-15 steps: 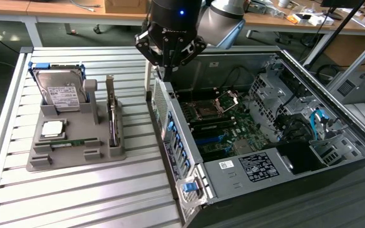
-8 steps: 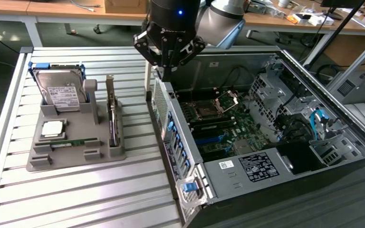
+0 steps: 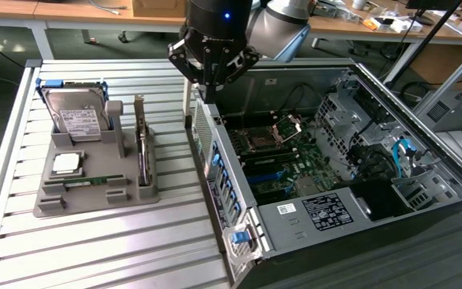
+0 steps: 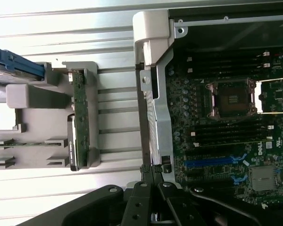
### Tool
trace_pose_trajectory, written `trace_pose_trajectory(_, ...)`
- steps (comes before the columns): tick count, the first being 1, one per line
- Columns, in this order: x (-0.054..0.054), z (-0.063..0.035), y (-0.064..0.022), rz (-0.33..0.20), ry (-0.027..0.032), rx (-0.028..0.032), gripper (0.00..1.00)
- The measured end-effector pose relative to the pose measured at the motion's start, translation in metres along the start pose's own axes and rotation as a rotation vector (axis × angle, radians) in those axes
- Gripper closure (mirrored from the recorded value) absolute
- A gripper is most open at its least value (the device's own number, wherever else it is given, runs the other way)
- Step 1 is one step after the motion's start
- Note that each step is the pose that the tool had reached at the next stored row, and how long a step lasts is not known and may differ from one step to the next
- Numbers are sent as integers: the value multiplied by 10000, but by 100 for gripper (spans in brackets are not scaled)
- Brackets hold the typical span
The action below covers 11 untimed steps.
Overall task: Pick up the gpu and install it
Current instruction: 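Reach for the gpu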
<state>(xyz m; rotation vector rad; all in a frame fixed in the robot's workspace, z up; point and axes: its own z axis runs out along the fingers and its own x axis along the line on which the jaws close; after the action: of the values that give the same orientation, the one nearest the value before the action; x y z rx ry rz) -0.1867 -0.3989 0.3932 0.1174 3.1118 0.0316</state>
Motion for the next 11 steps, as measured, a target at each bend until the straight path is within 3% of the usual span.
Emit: trace_pose_trajectory(11, 27, -1, -2, 0, -1, 3, 89)
